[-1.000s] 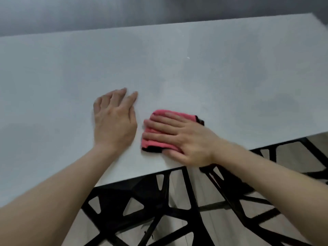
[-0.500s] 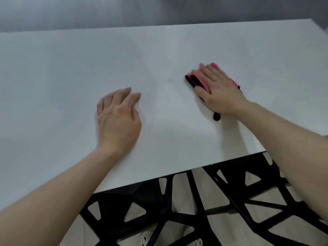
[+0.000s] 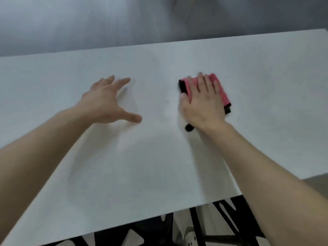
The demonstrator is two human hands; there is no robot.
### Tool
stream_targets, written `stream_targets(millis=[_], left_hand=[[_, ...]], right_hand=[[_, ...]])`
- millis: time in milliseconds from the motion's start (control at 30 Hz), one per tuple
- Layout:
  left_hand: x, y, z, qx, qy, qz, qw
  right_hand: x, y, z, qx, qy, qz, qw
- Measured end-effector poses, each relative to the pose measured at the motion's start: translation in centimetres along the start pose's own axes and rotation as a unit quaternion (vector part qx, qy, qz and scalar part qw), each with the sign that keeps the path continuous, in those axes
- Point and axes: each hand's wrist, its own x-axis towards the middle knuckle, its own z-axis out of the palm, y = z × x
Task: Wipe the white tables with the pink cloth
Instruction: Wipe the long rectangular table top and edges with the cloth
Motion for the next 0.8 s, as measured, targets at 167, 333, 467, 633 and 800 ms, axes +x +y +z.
stream_targets(millis=[167, 333, 467, 633, 800], left_hand=[[2.3, 0.8, -1.5, 0.081, -0.106, -0.033, 0.991], [1.9, 0.4, -1.2, 0.103, -0.069, -0.016, 0.992], [1.5, 0.3, -1.4, 0.132, -0.04, 0.003, 0.99], [1.5, 0.0, -2.2, 0.188, -0.047, 0.06, 0.979], [3.6, -0.8, -4.6, 0.241, -0.103, 0.095, 0.96]], right_hand=[[-5.2, -0.5, -1.7, 0.044, -0.103, -0.434, 0.894], [3.9, 7.9, -1.9, -0.004, -0.066, 0.047, 0.997], [0.4, -4.5, 0.8, 0.008, -0.042, -0.051, 0.998], [2.2, 0.0, -1.3, -0.016, -0.104, -0.131, 0.986], [4.9, -4.3, 0.7, -0.036, -0.02, 0.124, 0.991]])
